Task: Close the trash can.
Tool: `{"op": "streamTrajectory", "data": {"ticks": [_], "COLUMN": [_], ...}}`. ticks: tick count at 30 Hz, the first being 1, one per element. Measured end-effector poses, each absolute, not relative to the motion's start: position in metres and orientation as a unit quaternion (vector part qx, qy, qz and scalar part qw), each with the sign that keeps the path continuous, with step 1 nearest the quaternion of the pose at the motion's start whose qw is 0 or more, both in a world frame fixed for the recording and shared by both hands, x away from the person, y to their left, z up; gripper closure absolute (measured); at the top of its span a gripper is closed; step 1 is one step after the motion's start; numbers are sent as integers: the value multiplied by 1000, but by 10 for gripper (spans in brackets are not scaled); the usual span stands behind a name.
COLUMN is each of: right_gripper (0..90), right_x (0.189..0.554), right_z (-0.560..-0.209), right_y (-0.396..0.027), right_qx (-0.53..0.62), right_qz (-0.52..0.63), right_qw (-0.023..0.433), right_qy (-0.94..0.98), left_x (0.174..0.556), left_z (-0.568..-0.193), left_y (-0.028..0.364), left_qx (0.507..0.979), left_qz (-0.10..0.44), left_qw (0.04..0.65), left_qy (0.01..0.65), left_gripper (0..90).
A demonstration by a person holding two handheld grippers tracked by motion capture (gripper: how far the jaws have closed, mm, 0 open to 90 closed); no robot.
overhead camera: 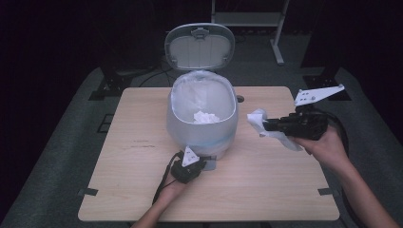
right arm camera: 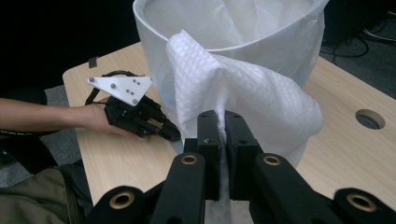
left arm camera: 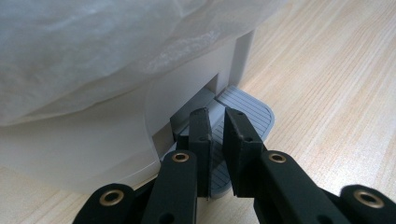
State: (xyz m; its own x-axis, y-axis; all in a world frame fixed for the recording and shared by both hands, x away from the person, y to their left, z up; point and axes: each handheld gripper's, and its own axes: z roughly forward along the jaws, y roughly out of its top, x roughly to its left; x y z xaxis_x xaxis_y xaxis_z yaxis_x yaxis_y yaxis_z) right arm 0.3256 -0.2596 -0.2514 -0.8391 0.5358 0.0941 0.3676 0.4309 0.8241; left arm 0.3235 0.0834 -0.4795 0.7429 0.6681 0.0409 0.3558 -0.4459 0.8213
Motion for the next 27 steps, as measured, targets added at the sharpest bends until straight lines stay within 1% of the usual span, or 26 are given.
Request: {"op": "streamTrajectory", "data": {"ticks": [27], "right_gripper": [855], "right_x": [334], "right_z": [-209], "right_y": [-241], "right_qx": [246], "right_qz": [473], "right_qw": [110], "right_qy": [839], "left_x": [324], "left_z": [-480], "left_y": [84], "left_qx": [830], "left_qz": [182], "left_qw": [428], "left_qy": [307], "left_gripper": [815]}}
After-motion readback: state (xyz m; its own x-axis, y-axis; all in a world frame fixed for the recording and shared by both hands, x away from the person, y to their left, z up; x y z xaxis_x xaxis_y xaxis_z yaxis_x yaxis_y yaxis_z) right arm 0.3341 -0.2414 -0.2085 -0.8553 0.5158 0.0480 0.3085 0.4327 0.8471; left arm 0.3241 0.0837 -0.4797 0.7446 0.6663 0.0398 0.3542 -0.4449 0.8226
